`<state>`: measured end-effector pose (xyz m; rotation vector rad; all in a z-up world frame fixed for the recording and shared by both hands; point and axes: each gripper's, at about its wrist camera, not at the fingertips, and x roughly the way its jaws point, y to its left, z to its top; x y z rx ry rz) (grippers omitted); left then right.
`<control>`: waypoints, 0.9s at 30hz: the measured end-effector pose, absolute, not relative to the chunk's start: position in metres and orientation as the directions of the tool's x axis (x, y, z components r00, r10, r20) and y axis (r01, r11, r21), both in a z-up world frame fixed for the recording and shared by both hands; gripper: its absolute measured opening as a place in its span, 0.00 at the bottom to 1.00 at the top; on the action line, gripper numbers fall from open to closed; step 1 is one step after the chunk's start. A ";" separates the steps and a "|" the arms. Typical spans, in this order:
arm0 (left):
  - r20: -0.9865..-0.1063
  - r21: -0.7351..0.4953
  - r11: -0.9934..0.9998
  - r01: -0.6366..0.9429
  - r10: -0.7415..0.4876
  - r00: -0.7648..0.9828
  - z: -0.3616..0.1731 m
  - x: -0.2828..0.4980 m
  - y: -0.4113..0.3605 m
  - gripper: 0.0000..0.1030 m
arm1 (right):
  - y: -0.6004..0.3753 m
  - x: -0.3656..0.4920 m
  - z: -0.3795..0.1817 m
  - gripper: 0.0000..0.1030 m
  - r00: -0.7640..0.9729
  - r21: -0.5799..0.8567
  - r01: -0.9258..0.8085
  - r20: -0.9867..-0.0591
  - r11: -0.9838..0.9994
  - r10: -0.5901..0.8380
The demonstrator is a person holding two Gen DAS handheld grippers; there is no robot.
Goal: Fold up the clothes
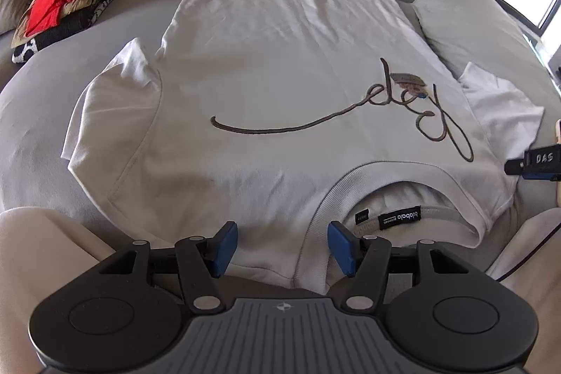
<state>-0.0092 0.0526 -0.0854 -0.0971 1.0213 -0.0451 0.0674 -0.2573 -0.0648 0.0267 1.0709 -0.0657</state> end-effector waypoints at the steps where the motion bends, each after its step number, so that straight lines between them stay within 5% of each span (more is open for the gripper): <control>1: -0.847 -0.108 0.994 -0.019 -0.082 0.526 -0.084 -0.010 0.056 0.55 | -0.250 0.065 -0.058 0.46 0.490 0.013 0.053 -0.871 0.998 -0.014; 9: -0.818 -0.162 0.981 -0.108 -0.072 0.570 -0.066 -0.019 0.092 0.59 | -0.173 0.051 -0.038 0.58 0.450 0.271 -0.104 -0.845 0.957 0.288; 20: -0.754 -0.333 0.869 -0.366 -0.012 0.657 -0.041 -0.020 0.195 0.67 | -0.146 0.036 -0.050 0.59 0.392 0.349 -0.101 -0.847 0.932 0.359; 27: -0.722 -0.516 0.691 -0.506 -0.033 0.691 -0.048 -0.024 0.263 0.63 | -0.140 0.038 -0.057 0.59 0.372 0.376 -0.107 -0.843 0.920 0.388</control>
